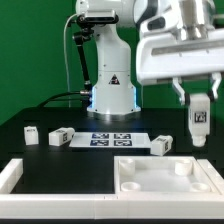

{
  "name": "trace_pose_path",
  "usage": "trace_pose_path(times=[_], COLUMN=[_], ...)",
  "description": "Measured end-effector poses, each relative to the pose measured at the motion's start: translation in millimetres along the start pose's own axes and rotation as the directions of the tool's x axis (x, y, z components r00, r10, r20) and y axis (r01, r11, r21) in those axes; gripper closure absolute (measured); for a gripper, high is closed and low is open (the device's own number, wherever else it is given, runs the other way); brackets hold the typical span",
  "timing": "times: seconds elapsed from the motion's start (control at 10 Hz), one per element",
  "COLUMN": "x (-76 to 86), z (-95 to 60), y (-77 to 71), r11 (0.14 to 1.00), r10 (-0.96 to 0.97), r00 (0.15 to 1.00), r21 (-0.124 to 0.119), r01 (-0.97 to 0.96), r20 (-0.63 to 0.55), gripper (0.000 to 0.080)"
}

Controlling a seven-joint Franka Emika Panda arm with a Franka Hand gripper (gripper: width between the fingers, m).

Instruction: Assemble square table

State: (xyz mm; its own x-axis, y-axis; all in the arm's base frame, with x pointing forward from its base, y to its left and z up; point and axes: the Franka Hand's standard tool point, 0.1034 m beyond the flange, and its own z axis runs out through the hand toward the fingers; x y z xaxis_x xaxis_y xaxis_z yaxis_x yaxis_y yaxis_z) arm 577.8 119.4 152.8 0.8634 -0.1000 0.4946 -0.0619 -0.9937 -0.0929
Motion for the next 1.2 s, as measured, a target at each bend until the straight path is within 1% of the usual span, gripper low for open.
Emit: trace_pose_path(times=[0.1,0.2,0.3,0.7,0.9,1.0,1.2], x=[5.4,9.8,10.4,9.8,22.6,25.8,26.4], z=[2.1,1.7,0.8,2.7,17.4,23.6,37.3], y=[1.7,-1.3,-10.2,-6.5,10.3,10.1,10.5], r11=[0.999,0.998,0.998,0.996,0.991,0.990,0.990], r10=[-0.033,-0.061,-0.060,-0.093,-0.133,-0.134,-0.134], r00=[0.999,0.998,0.998,0.995,0.990,0.990,0.989], r21=[-0.011,-0.011,-0.004,-0.010,-0.036,-0.039,-0.047], r01=[0.033,0.060,0.060,0.093,0.131,0.132,0.131], r20=[-0.011,-0.026,-0.030,-0.027,-0.042,-0.049,-0.058], gripper=[0.0508,0.0508,0.0508,0.0508,0.0508,0.0508,0.0508])
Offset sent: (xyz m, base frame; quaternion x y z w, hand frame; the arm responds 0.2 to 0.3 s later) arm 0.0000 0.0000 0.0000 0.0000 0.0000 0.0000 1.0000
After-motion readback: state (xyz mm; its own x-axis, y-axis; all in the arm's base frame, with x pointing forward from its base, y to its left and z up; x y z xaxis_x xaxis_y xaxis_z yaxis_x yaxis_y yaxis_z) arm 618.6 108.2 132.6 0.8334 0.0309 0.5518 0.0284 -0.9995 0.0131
